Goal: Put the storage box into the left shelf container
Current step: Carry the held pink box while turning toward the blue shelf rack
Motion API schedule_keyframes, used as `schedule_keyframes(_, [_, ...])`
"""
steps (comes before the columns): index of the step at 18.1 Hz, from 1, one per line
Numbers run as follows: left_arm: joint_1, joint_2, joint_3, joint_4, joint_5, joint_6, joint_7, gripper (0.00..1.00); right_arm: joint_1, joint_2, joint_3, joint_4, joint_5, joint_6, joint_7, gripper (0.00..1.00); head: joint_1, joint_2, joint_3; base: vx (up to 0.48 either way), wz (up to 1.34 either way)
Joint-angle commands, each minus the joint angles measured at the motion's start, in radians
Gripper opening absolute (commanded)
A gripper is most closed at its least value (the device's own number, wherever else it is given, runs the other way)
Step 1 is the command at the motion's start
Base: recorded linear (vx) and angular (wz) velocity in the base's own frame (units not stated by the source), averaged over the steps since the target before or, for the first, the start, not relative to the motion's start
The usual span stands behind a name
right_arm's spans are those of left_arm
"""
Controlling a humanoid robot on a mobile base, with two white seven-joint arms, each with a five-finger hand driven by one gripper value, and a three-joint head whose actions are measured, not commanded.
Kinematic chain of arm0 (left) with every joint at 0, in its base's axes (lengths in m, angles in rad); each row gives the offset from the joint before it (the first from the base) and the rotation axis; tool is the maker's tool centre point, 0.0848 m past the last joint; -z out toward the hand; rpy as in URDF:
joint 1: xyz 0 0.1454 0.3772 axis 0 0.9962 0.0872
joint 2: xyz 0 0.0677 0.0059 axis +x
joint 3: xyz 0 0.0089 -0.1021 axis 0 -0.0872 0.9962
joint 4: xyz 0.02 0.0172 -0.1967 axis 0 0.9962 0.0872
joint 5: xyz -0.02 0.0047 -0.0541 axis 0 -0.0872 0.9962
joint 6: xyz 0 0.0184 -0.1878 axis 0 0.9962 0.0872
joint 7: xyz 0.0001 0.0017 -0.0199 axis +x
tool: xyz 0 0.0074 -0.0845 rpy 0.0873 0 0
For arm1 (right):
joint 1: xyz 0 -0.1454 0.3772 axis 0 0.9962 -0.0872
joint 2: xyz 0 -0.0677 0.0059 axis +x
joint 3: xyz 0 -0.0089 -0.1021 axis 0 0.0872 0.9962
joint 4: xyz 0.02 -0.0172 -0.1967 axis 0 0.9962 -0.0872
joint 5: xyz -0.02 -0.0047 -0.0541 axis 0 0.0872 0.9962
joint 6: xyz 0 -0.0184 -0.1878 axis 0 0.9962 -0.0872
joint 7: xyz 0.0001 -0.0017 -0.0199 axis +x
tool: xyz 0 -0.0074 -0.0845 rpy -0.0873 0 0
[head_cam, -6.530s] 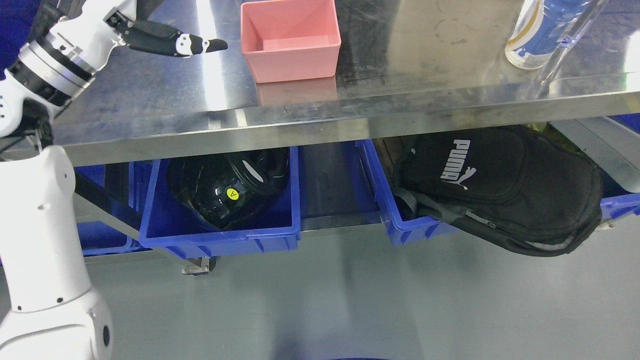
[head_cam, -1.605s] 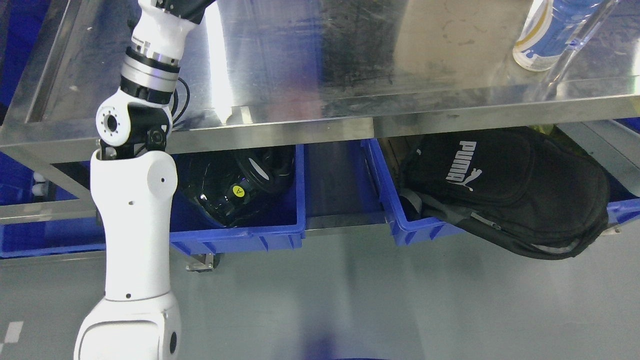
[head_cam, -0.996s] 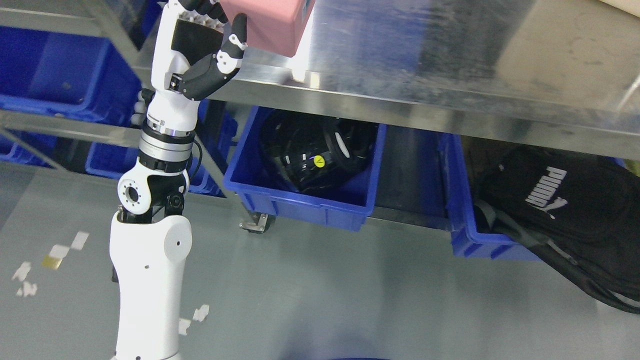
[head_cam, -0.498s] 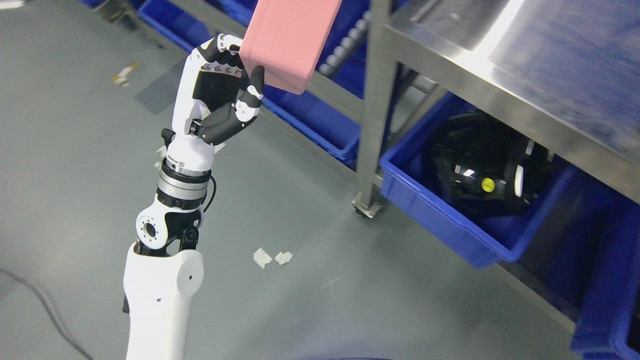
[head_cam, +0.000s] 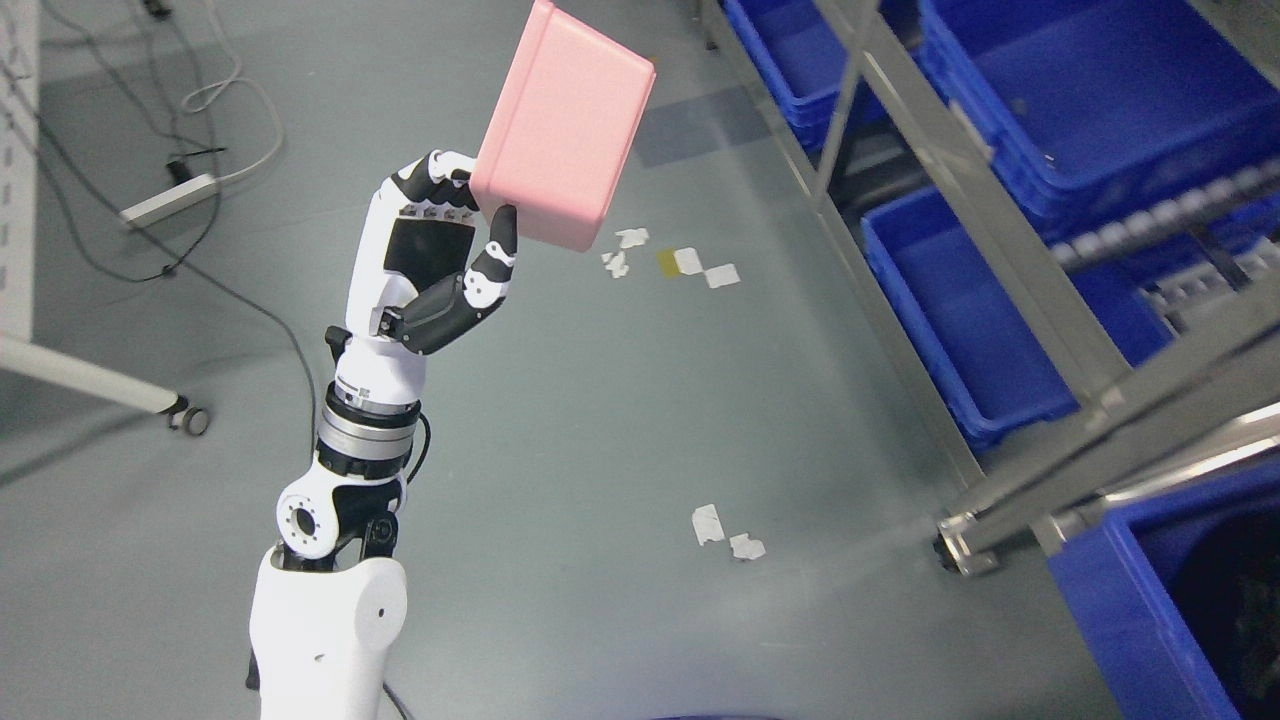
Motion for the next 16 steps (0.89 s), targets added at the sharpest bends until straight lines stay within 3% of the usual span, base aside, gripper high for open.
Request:
schedule_keyframes(1, [0.051,0.017,0.067,-0.008,0.0,-0.006,-0.002,0.02,-0.004,-0.017,0.0,-0.017,-0.021,0.0,0.002,1.0,0.0,0.0,0.0,0.235,0.84])
schedule_keyframes(16, [0.099,0.017,0.058,-0.005,0.0,-0.031,-0.006,0.02,-0.003,-0.017,0.0,-0.017,-0.021,-0.001,0.002,1.0,0.0,0.0,0.0,0.325,0.46])
